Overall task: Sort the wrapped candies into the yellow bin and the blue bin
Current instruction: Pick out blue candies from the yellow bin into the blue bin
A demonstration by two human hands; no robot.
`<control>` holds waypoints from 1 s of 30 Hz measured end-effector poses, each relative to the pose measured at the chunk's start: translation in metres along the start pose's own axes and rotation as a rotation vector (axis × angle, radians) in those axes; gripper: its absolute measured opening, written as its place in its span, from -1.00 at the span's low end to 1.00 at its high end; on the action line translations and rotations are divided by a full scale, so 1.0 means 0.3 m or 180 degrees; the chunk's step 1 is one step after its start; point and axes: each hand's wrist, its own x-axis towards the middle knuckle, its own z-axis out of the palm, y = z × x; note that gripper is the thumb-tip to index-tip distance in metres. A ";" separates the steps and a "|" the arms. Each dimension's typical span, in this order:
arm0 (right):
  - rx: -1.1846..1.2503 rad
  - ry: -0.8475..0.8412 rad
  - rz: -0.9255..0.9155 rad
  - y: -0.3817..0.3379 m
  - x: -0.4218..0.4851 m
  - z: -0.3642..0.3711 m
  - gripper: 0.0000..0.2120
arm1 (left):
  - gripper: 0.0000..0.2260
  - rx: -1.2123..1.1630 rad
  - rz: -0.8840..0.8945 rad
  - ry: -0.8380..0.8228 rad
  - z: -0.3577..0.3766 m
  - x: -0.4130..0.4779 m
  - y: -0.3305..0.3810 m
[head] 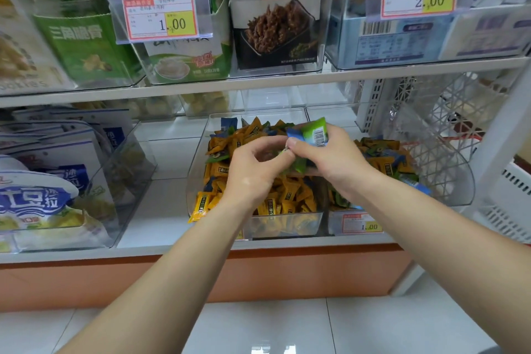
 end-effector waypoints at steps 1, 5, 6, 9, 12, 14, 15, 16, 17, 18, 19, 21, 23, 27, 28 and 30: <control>-0.0389 0.0184 -0.0261 0.002 0.011 -0.028 -0.84 | -0.81 0.0209 0.0090 -0.0049 -0.015 0.011 0.000; -0.2268 0.0757 -0.1336 0.031 0.056 -0.165 -0.78 | -0.80 0.1705 0.0230 0.0059 -0.092 0.036 -0.046; -0.2613 0.0740 -0.1221 0.049 0.070 -0.202 -0.74 | -0.78 0.2042 0.0195 0.0061 -0.105 0.038 -0.062; -0.4186 0.0178 -0.0091 0.099 0.101 -0.285 -0.48 | -0.67 0.2666 0.0221 -0.0148 -0.103 0.050 -0.095; -0.4723 -0.0084 0.0525 0.094 0.112 -0.310 -0.15 | -0.63 0.2856 0.0349 -0.0233 -0.080 0.074 -0.099; -0.4790 0.0122 0.0552 0.068 0.128 -0.295 -0.11 | -0.63 0.2902 0.0324 -0.0313 -0.074 0.094 -0.104; -0.4701 0.0235 0.0426 0.057 0.137 -0.279 -0.17 | -0.63 0.2913 0.0261 -0.0380 -0.073 0.103 -0.109; -0.4458 0.0302 0.0183 0.048 0.146 -0.257 -0.27 | -0.64 0.2933 0.0205 -0.0426 -0.071 0.111 -0.115; -0.4078 0.0302 -0.0103 0.041 0.154 -0.230 -0.39 | -0.66 0.2954 0.0175 -0.0421 -0.069 0.117 -0.122; -0.3656 0.0242 -0.0369 0.036 0.160 -0.199 -0.49 | -0.68 0.2961 0.0157 -0.0362 -0.067 0.123 -0.128; -0.3322 0.0149 -0.0579 0.031 0.170 -0.165 -0.56 | -0.70 0.2954 0.0134 -0.0287 -0.064 0.130 -0.133; -0.3079 -0.0071 -0.0808 0.026 0.211 -0.110 -0.63 | -0.71 0.2928 0.0135 -0.0181 -0.050 0.139 -0.139; -0.3082 -0.0268 -0.0768 0.027 0.270 -0.068 -0.63 | -0.72 0.2849 0.0160 -0.0197 -0.032 0.141 -0.147; -0.3802 -0.0696 -0.0435 0.052 0.381 -0.026 -0.62 | -0.69 0.2437 -0.0021 -0.0269 -0.019 0.144 -0.161; -0.3989 -0.0761 -0.0402 0.063 0.400 -0.017 -0.67 | -0.67 0.2231 -0.0044 -0.0264 -0.022 0.146 -0.163; -0.4114 -0.0703 -0.0438 0.084 0.429 -0.003 -0.81 | -0.66 0.1924 -0.0089 -0.0252 -0.027 0.151 -0.164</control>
